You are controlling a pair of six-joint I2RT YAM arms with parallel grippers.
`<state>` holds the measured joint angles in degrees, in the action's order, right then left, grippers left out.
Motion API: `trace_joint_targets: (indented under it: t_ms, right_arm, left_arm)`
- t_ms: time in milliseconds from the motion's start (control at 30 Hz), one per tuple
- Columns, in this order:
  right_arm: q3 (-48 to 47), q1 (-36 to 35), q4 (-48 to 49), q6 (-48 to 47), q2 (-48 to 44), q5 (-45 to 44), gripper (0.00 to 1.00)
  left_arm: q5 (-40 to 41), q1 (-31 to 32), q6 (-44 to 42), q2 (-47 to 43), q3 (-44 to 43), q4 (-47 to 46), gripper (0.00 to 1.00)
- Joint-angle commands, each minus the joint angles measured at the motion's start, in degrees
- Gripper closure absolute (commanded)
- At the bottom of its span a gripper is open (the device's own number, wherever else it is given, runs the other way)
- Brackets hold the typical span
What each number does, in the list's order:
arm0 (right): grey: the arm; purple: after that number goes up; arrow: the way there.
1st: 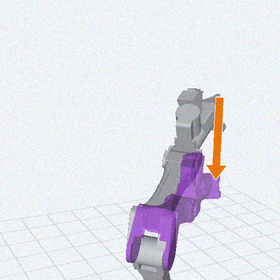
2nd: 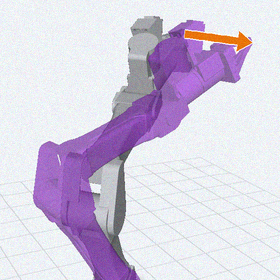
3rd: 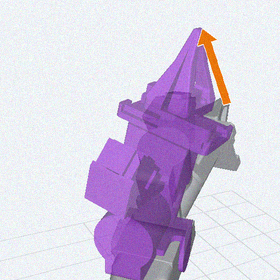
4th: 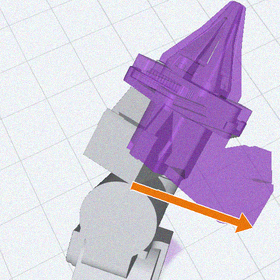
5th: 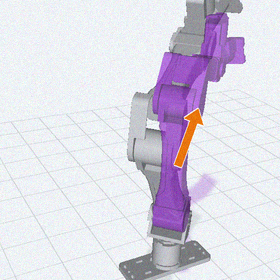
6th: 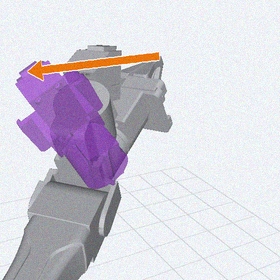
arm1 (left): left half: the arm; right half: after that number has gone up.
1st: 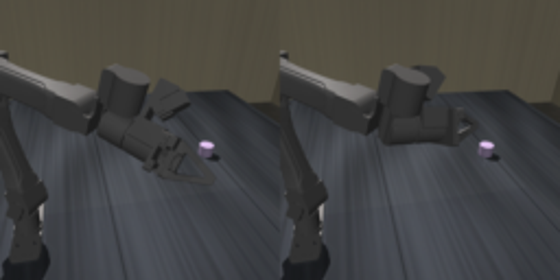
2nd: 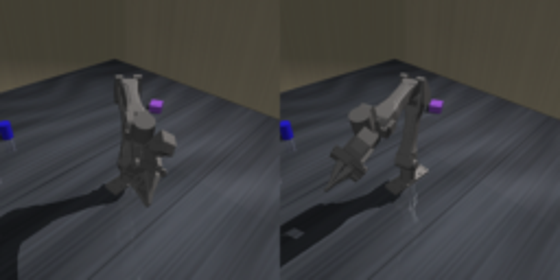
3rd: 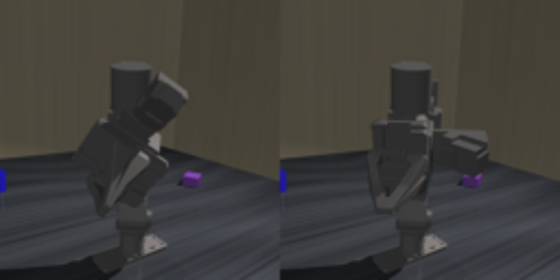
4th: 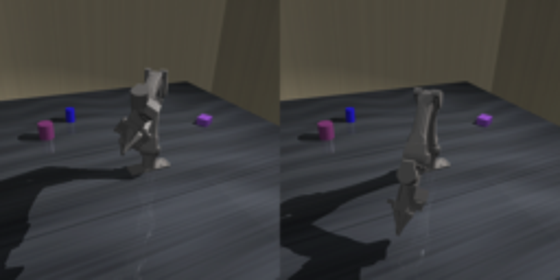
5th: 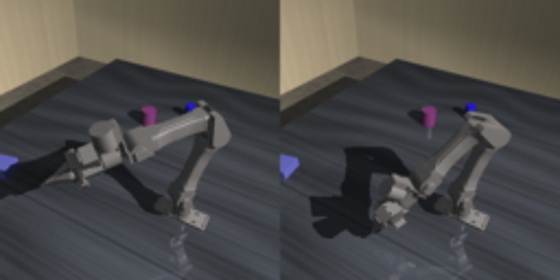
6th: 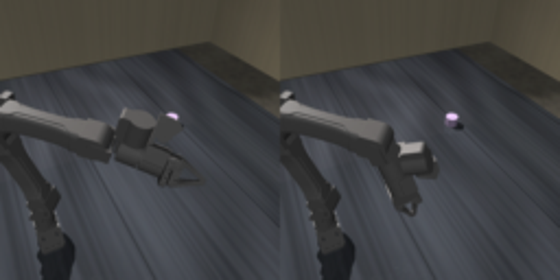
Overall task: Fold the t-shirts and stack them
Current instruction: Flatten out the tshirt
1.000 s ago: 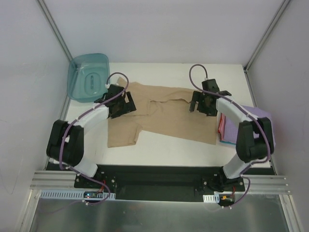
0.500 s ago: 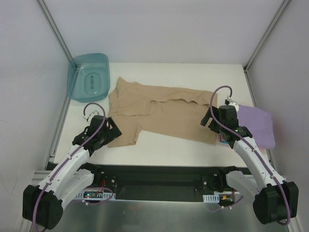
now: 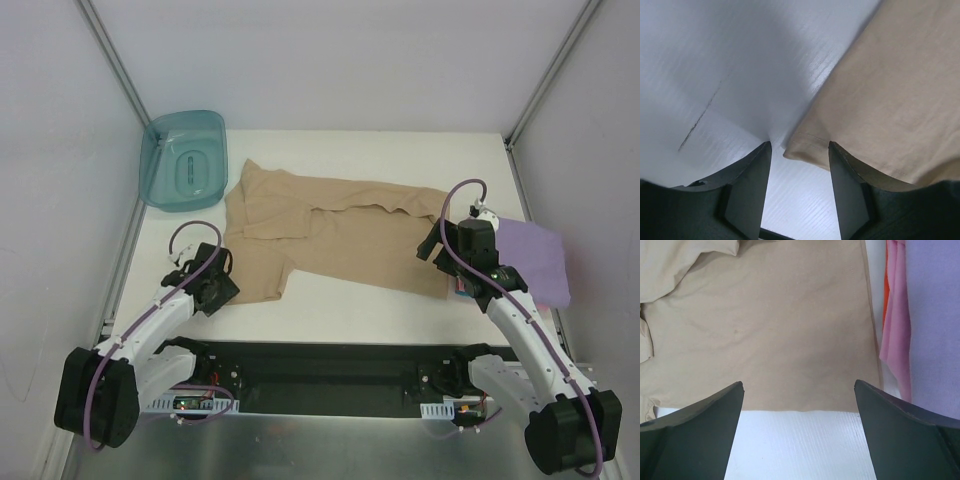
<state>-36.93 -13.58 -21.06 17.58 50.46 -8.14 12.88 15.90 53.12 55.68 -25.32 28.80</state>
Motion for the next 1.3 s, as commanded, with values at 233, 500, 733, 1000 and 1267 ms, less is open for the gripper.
trace_joint_targets:
  t_ms: [233, 500, 733, 1000, 1267]
  right_arm:
    - [-0.43, 0.31, 0.14, -0.80, 0.34, 0.41, 0.03]
    - [-0.60, 0.31, -0.03, -2.55, 0.78, 1.37, 0.03]
    - [-1.66, -0.21, -0.30, -3.43, 3.33, 7.61, 0.03]
    - [-4.73, -7.50, -12.41, -0.10, 6.76, 0.34, 0.02]
    - [1.06, -8.65, -20.42, 10.01, 2.54, 3.84, 0.10]
  left_arm:
    - [-1.28, -0.78, -0.39, 5.75, -0.34, -3.22, 0.73]
    - [-0.59, -0.78, -1.80, 5.41, -0.87, -4.71, 1.00]
    - [6.36, -8.07, -1.97, -0.91, -0.61, -3.31, 1.00]
    - [8.91, -14.66, -4.08, -3.91, 0.36, -3.48, 1.00]
    - [2.94, -14.76, -7.68, -2.51, 2.11, -7.61, 1.00]
